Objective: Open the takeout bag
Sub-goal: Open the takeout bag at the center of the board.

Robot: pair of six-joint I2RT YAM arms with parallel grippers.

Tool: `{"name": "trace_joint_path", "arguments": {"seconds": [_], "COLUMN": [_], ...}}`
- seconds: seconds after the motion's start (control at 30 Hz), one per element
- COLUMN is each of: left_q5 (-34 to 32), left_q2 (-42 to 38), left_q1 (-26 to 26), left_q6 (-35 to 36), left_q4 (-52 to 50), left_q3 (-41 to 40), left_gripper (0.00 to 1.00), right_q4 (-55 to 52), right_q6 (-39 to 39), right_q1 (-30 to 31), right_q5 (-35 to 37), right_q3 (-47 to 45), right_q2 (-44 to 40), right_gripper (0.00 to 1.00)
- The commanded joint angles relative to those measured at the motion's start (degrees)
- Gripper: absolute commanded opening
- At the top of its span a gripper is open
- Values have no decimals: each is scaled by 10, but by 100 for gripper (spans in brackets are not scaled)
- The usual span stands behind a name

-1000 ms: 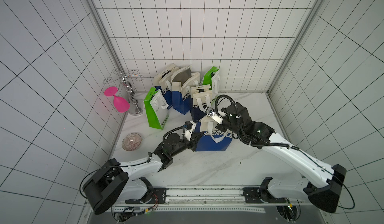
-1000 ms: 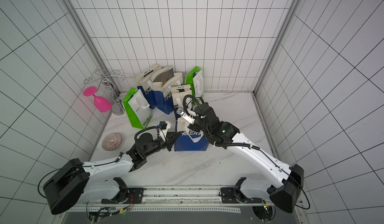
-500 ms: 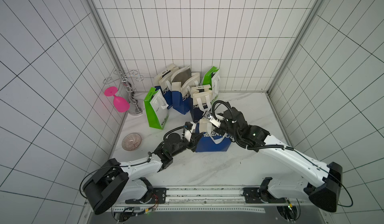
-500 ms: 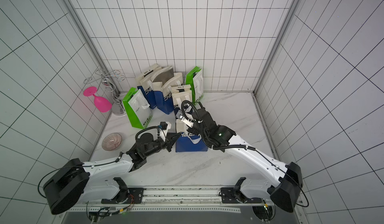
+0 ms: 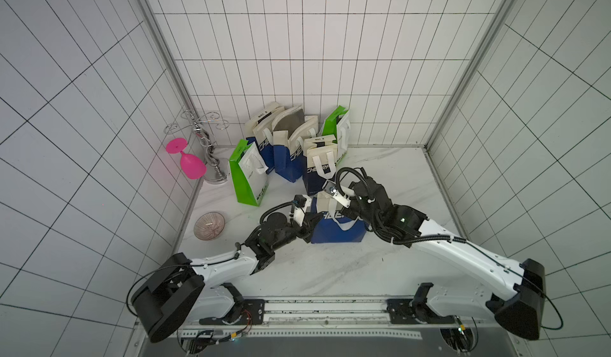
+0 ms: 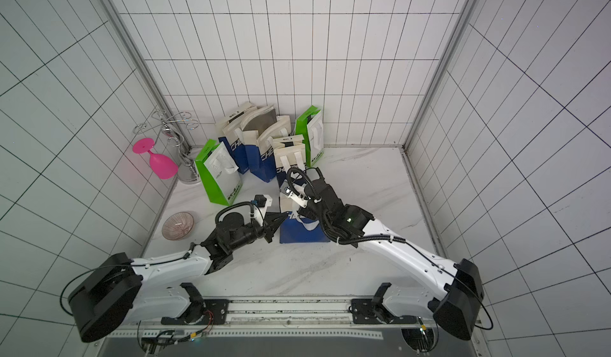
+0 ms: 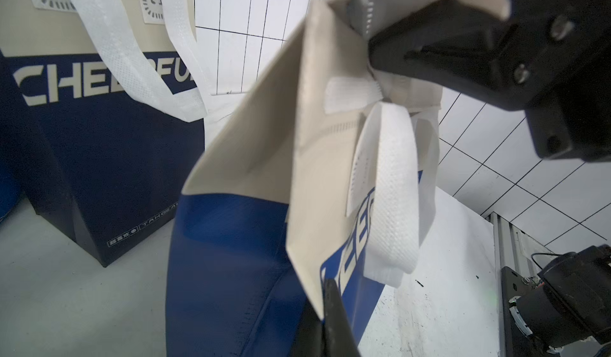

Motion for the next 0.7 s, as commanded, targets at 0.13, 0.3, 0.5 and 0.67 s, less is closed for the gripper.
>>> {"name": "trace_joint_path", "arguments": {"seconds": [0.13, 0.3, 0.5, 0.67], "left_q5": [-5, -6, -14, -18], "left_q2": [-14, -16, -23, -26], "left_q1": [-2, -2, -2, -2], "left_q6": [-1, 1, 3, 7], "left_q4": [-20, -24, -34, -44], "left_q3": [-7, -7, -8, -7], "left_gripper": [0, 0, 0, 0], "right_q4": [-60, -124, -198, -224], "right_q6": [-13, -39, -68, -82], "right_q1": [2, 1, -1, -3], "right_q5": [20, 33, 37, 37], "right_q3": [35, 114, 187, 230], "right_q2": [-5, 2, 18, 33], "right_gripper": [0, 0, 0, 0]}}
